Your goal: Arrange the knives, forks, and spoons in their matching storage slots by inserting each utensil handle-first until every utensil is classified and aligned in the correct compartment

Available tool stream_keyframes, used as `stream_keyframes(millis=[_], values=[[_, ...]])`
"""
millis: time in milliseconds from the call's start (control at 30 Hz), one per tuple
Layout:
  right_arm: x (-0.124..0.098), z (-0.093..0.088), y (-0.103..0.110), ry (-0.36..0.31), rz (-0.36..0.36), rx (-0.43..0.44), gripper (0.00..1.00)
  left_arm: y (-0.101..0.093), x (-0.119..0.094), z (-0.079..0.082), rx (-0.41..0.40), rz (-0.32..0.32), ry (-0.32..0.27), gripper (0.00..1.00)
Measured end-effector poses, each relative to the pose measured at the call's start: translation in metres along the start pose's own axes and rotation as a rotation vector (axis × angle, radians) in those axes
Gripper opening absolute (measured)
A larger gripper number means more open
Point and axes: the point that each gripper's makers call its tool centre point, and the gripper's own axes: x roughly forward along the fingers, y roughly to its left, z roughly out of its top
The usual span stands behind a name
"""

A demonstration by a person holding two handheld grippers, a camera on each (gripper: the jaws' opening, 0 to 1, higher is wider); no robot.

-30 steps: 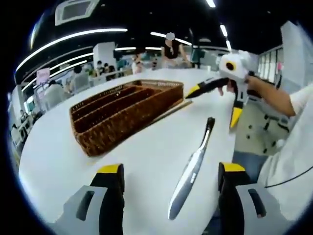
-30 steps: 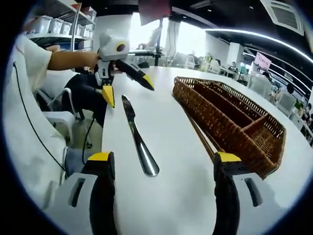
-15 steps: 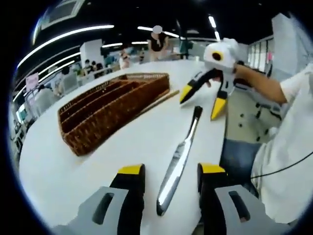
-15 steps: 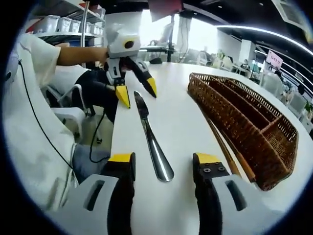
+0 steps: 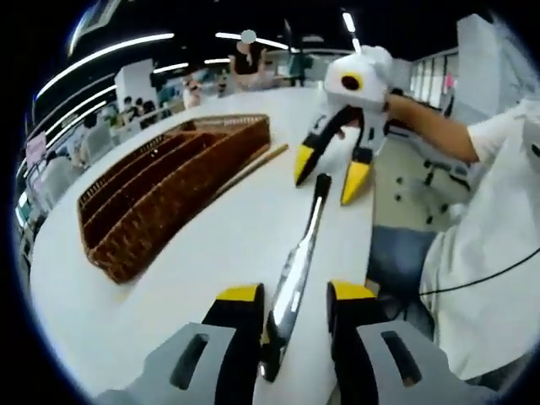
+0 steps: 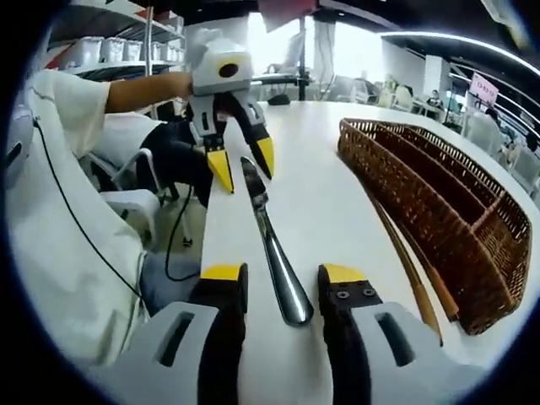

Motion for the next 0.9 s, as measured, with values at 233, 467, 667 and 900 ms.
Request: stream_keyframes(millis=[233,467,667,900], values=[[0.0,0.001,0.007,0.025,0.013,-0.01,0.3,-0.003,0.005,0.003,0.04,-0.048,0.102,0.26],[-0.002,0.0,0.009,0.026,0.017,-0.011,0.29,-0.006,0.0,-0.003,0.059,-0.079,0.222,0.21],[0.0,0.0,0.008,0.033,0.028,-0.017,0.27,-0.001,0.004,0.0,0.081,-0.061,0.298,0.13],[0.002,0.001,0.011,0.051,0.037,-0.024,0.25,-0.018,0.001,-0.001,0.155,-0.043,0.319,0.12]])
